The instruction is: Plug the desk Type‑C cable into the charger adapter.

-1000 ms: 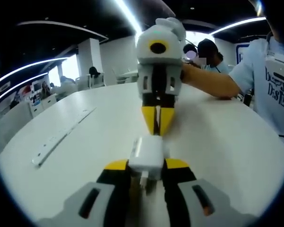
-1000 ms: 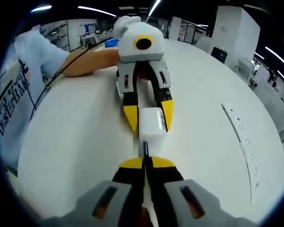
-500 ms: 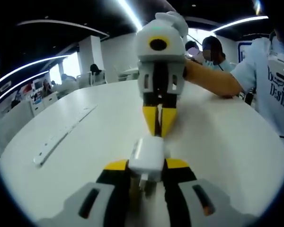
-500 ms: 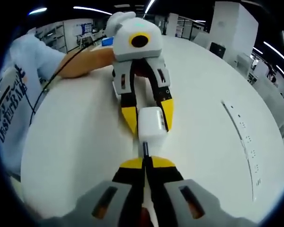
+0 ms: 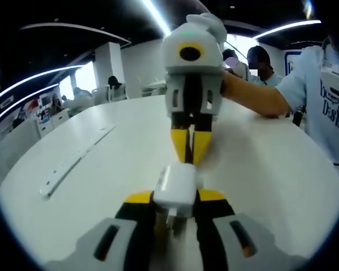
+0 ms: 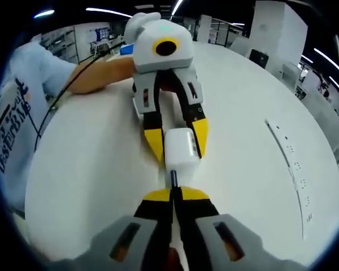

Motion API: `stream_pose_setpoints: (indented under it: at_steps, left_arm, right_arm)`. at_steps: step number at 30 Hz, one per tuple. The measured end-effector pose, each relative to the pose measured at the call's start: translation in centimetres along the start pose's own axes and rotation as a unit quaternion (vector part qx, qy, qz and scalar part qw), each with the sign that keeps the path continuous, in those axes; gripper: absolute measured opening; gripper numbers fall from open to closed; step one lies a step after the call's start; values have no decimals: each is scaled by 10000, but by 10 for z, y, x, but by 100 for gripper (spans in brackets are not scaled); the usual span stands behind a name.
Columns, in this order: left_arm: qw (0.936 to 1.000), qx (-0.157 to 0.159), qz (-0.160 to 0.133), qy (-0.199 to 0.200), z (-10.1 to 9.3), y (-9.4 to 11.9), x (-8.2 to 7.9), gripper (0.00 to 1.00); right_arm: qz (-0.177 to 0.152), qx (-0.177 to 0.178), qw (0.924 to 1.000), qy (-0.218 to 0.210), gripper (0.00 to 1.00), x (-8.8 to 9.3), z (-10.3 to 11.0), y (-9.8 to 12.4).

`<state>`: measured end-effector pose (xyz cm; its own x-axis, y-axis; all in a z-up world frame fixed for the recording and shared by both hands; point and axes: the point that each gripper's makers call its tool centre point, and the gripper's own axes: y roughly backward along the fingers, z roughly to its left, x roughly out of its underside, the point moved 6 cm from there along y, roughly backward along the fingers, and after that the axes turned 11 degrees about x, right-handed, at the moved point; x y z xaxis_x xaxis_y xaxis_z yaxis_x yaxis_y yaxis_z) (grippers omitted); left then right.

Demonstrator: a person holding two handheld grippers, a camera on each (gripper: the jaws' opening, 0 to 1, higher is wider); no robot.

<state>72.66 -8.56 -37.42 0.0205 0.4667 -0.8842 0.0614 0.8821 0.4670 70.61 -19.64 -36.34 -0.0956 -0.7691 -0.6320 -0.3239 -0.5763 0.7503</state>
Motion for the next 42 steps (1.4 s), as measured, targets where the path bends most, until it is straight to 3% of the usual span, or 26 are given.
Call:
stream_pose_setpoints:
  at_steps: [19,42]
  left_arm:
    - [10000,1,-31,-15,1,-1,0,28]
    - [9996,-168,-102,-185,6,-1,0,29]
  right_arm:
    - [-28,1,10000,28,4,2,6,4]
    - [-329,29,9991,-248,7,7,-1,2]
